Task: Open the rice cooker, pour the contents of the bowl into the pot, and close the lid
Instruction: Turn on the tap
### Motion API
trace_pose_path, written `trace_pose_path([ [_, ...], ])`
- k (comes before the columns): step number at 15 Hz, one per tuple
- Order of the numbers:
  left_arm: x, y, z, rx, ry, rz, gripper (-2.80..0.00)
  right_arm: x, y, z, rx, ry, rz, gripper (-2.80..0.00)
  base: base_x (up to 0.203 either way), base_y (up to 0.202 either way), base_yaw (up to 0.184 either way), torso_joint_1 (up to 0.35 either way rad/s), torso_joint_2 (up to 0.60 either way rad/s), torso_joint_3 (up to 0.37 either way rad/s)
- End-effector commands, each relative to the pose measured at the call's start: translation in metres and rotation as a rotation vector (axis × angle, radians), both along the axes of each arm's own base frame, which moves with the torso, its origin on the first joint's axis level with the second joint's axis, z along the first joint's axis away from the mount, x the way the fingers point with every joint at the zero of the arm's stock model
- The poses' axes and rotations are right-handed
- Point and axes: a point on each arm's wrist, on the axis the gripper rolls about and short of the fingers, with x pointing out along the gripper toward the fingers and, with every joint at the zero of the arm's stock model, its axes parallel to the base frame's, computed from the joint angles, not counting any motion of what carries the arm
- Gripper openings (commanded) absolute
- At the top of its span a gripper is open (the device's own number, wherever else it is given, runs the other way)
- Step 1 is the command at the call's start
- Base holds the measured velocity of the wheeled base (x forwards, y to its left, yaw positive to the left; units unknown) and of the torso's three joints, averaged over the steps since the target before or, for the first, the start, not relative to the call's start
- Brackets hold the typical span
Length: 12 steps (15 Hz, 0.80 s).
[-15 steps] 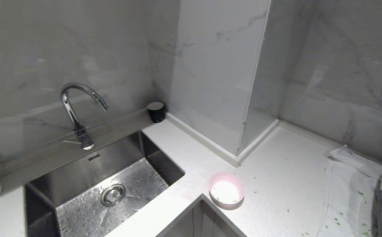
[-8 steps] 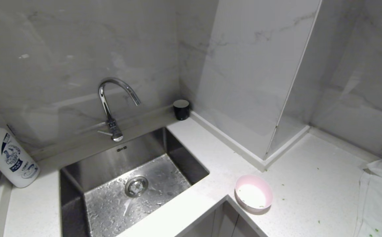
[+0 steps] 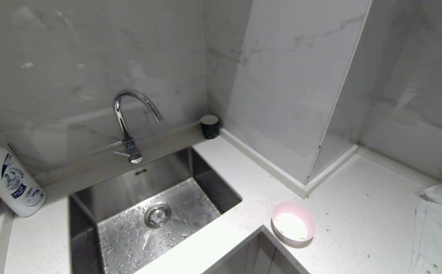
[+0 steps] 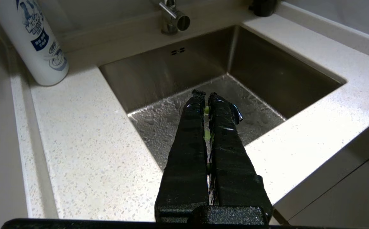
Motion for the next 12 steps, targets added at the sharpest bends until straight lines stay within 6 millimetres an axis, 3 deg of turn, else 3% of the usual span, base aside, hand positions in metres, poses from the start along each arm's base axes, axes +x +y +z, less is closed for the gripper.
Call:
trace_pose_path([
  [1, -0.002, 0.0, 0.02, -0.001, -0.024, 0.015, -2.8, 0.0, 0.0, 0.0, 0.0, 0.001, 0.001, -2.8, 0.0, 0.0, 0.0, 0.0, 0.0, 0.0],
  [3, 0.01, 0.0, 0.05, -0.008, 0.048, 0.028, -2.8, 0.0, 0.0, 0.0, 0.0, 0.001, 0.001, -2.8, 0.0, 0.0, 0.0, 0.0, 0.0, 0.0],
  [6, 0.055, 0.001, 0.091, -0.023, 0.229, 0.041, -2.8, 0.0, 0.0, 0.0, -0.002, -0.001, 0.001, -2.8, 0.0, 0.0, 0.0, 0.0, 0.0, 0.0],
  [8, 0.097, 0.001, 0.105, -0.045, 0.329, 0.041, -2.8, 0.0, 0.0, 0.0, -0.002, -0.001, 0.001, -2.8, 0.0, 0.0, 0.0, 0.0, 0.0, 0.0],
  [12, 0.192, -0.002, 0.11, -0.129, 0.492, 0.052, -2.8, 0.0, 0.0, 0.0, -0.002, -0.001, 0.001, -2.8, 0.0, 0.0, 0.0, 0.0, 0.0, 0.0],
])
